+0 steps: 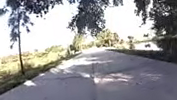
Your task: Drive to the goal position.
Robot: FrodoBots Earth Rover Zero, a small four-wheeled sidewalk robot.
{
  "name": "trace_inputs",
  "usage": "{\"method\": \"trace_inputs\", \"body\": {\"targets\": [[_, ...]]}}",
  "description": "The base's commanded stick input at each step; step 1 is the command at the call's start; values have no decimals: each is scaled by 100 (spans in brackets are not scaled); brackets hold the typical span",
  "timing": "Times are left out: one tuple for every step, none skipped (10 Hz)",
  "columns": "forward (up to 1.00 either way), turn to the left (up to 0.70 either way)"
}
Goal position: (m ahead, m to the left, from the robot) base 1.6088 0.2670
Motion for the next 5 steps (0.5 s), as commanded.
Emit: {"method": "trace_inputs", "body": {"targets": [[70, 0], [70, 0], [70, 0], [70, 0], [70, 0]]}}
